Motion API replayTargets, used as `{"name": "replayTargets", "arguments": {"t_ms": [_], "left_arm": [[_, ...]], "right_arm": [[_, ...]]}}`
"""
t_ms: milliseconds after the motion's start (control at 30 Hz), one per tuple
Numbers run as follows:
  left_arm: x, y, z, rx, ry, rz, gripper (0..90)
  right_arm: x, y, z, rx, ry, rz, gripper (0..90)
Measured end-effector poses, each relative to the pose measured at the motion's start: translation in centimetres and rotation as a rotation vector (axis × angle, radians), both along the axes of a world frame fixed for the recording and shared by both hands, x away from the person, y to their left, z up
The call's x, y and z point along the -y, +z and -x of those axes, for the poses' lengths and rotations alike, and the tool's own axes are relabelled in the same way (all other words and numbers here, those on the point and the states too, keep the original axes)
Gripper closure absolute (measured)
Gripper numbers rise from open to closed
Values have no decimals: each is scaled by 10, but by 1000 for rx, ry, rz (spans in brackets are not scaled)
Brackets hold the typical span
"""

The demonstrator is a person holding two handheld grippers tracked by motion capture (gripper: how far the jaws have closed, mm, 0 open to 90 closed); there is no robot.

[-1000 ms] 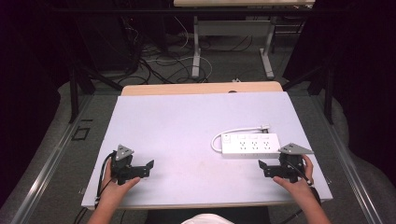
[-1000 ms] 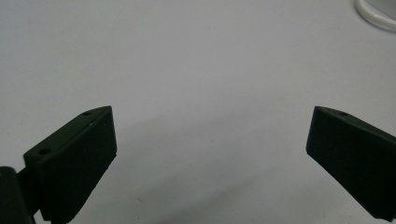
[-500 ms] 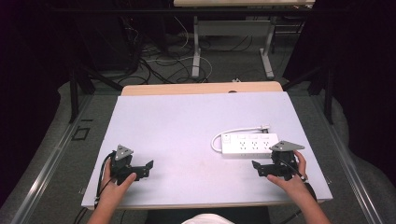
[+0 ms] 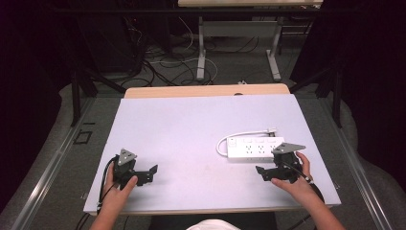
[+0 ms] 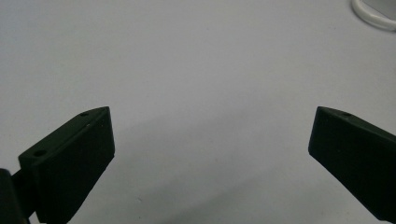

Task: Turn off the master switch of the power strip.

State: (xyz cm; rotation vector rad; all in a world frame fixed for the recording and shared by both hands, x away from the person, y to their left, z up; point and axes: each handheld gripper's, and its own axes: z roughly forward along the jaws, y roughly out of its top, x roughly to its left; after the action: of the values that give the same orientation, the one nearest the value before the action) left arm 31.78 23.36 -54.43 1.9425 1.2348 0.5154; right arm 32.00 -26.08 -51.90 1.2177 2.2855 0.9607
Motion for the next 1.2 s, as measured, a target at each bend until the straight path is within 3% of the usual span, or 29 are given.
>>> {"name": "replayTargets", "arguments": {"t_ms": [367,533,800,900,1200], "left_arm": [[-1,0,0,2,2,-10,3],[0,-1,0,-4,11,13,3],[0,-2,-1,-6,12,13,3],[-1,-2,-1,-6,13,14,3],[-2,-2,-1,-13,5,9,3]], "right_arm": [[-3,8,-7,-79,30,24,150],[-3,12,-10,-99,39,37,151],[-6,17,-16,-118,53,51,157],[-10,21,-18,-144,51,40,160],[-21,29,-25,-133,66,74,166]]}}
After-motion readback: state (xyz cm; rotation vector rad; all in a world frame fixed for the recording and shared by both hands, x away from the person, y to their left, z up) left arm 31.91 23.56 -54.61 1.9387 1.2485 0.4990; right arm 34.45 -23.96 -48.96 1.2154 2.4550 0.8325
